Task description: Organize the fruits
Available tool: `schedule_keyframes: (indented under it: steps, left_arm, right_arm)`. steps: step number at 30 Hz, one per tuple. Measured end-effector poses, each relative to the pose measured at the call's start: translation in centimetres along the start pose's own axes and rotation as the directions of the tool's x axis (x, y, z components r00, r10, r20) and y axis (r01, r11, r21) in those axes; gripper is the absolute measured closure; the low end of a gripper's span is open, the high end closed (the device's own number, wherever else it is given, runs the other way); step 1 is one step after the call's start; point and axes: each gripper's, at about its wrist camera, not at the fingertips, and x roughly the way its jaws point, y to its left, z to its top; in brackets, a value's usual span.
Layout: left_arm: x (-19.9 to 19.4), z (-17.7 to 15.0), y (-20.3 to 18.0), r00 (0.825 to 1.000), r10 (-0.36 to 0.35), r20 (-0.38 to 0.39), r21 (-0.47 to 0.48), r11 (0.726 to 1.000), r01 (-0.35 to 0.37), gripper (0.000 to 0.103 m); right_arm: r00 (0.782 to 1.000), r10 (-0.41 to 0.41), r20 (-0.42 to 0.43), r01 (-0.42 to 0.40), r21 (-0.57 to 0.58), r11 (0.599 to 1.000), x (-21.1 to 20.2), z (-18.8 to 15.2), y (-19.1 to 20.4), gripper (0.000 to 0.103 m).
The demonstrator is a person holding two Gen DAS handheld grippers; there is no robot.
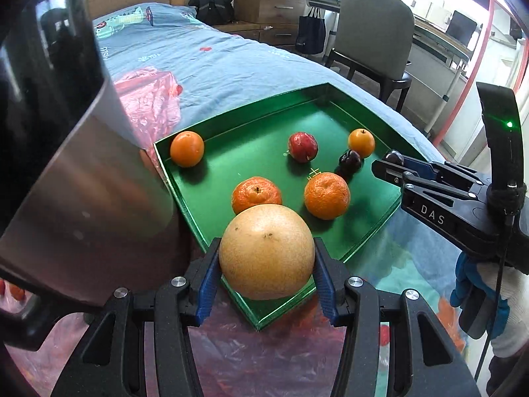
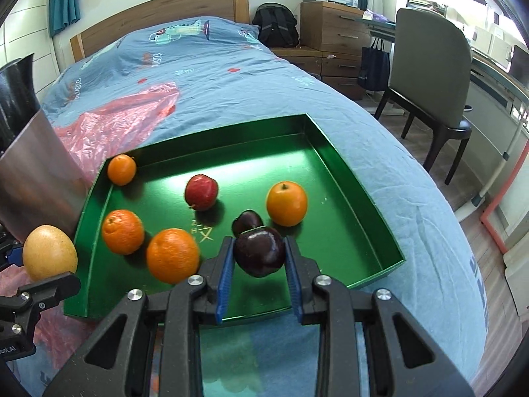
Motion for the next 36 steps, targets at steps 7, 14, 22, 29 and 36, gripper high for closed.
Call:
schedule_keyframes:
  steps: [7,14,22,29,36]
  left_arm:
    - [3.2,0.7,-0.9,0.999,0.001,-0.033,0.006,1.0,-0.001,0.057]
    - [5.1,1.6,-1.5,1.0,0.003,-0.03,0.026,1.0,-0.002,0.057]
    - [6.6,2.4,-1.9,1.0,0.025,-0.014,0.036,0.999,-0.025,0.057]
    - [6.9,2.7,-2.0,0.999,0.032,-0.01,0.047,0.998,-0.032,0.057]
    - [5.7,2.8,-2.7,0.998,0.065,0.014,0.086,0.994,-0.066,0.056]
  right_arm:
    - [0.998,-0.039,-0.053,0.038,-0.021,0.999,3.4,0.2,-1.4,0.06]
    - [0.999,-0.035,-0.029,0.035,0.008,0.999,5.0,0.8,-1.7,0.06]
    - [0.998,-0.056,0.001,0.056,0.045,0.997,6.3,2.1,-2.4,0.059]
    - [0.997,-0.072,0.006,0.072,0.043,0.996,6.4,2.1,-2.7,0.057]
    - [0.996,-0.085,-0.003,0.085,0.04,0.996,5.8,2.1,-2.8,0.023]
